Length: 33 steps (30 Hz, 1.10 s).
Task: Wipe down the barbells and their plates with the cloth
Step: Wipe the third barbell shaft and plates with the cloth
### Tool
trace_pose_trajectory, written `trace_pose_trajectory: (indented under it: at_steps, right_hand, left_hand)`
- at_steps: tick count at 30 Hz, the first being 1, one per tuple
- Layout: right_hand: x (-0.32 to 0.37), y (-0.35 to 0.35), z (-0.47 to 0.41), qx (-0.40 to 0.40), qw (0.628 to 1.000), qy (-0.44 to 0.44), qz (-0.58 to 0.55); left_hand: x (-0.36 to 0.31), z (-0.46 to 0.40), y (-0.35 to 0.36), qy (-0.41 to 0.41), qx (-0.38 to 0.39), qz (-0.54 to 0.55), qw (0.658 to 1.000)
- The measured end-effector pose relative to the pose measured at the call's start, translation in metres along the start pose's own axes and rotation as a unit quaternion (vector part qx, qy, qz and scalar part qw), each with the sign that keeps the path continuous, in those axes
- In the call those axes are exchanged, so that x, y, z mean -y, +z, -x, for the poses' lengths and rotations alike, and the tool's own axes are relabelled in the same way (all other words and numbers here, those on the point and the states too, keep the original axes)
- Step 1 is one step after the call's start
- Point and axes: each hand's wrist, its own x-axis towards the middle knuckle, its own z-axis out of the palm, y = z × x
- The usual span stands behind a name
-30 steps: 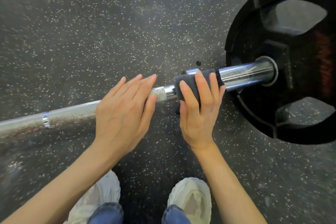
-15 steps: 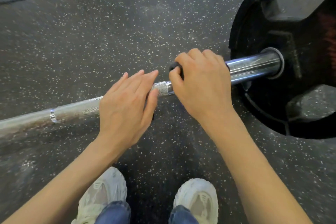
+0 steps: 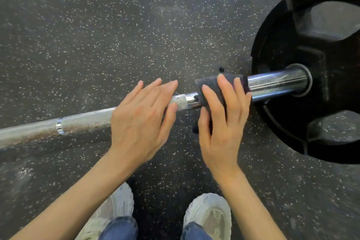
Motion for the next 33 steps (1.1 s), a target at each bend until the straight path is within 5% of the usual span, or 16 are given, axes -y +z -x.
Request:
trace_pose_trajectory:
  at_steps: [9,17,22,27,33]
  right_hand:
    - [-0.001,0.003,0.009,0.005,0.996,0.005,-0.088]
    - [0.004,-0.006,-0.051,0.041,0.999,0.009,-0.014]
    - [0.014,-0.009,-0.047,0.02,0.995,0.035,-0.089]
    - [0.033,-0.001,-0.043,0.102,0.992,-0.068,0.039]
    - [0.041,0.005,-0.039,0.121,0.983,-0.037,0.135]
  left_hand:
    - [-0.001,-0.003,-0.003,-0.005,0.011,-0.004,1.0]
    - [0.005,-0.006,-0.007,0.007,0.032,-0.013,0.999]
    - [0.024,0.011,-0.022,-0.056,-0.006,0.008,0.998]
    - [0.049,0.032,-0.029,-0.114,-0.003,0.007,0.993]
    - [0.062,0.042,-0.032,-0.123,-0.009,0.007,0.992]
